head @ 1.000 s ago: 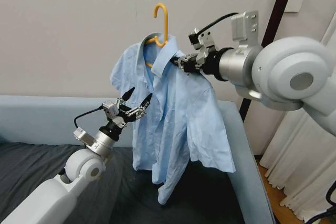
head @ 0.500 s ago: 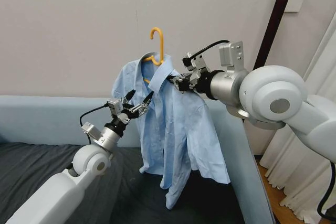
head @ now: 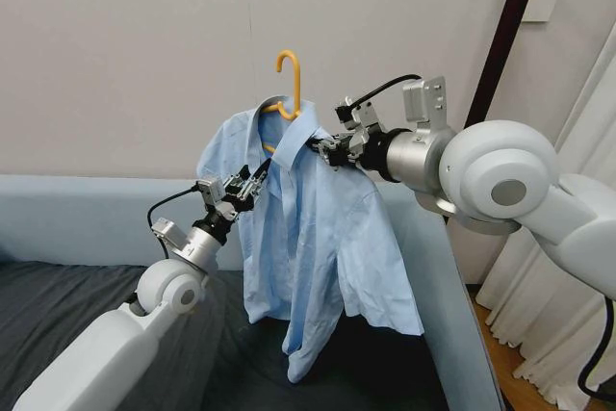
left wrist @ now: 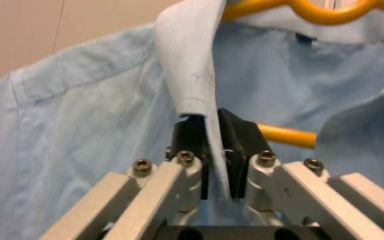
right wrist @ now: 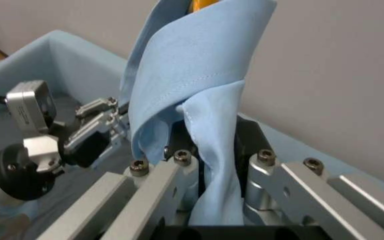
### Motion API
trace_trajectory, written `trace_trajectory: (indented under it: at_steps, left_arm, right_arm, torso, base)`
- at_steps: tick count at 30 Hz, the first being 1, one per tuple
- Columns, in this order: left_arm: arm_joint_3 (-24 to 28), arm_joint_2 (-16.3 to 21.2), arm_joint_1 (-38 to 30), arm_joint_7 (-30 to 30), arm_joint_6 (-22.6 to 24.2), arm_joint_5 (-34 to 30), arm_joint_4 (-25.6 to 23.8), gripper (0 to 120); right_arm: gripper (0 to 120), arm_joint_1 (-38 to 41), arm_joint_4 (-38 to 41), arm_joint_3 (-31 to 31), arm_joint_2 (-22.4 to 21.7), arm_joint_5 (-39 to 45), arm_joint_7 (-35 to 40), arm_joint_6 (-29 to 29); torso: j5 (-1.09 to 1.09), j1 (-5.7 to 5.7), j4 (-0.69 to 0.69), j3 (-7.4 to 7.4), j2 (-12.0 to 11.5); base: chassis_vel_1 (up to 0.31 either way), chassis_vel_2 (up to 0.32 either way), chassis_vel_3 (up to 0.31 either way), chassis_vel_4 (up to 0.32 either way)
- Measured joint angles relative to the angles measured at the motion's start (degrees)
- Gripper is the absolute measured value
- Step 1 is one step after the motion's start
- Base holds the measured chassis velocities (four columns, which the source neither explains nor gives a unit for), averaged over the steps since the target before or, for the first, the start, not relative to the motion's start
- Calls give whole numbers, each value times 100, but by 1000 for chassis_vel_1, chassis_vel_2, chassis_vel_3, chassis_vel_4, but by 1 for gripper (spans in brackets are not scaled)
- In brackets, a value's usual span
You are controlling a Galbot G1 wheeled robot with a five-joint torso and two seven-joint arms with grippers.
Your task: Pick up the clothes from the sofa and hang them on the clothes hanger.
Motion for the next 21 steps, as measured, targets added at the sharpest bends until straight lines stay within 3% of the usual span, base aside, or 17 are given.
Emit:
trace_trajectory:
  at_steps: [2, 21]
  left_arm:
    - [0, 24, -70, -1, -1, -25, 5, 1]
    - [321, 487, -731, 267, 180, -82, 15, 0]
  right_arm:
    - [7, -73, 28, -6, -25, -101, -33, -10]
    - [7, -331, 218, -204, -91, -607, -73, -155]
  torso:
    - [0, 0, 0, 0, 0]
    - [0, 0, 0, 0, 0]
  base:
    - [0, 0, 0, 0]
    - [0, 0, 0, 0]
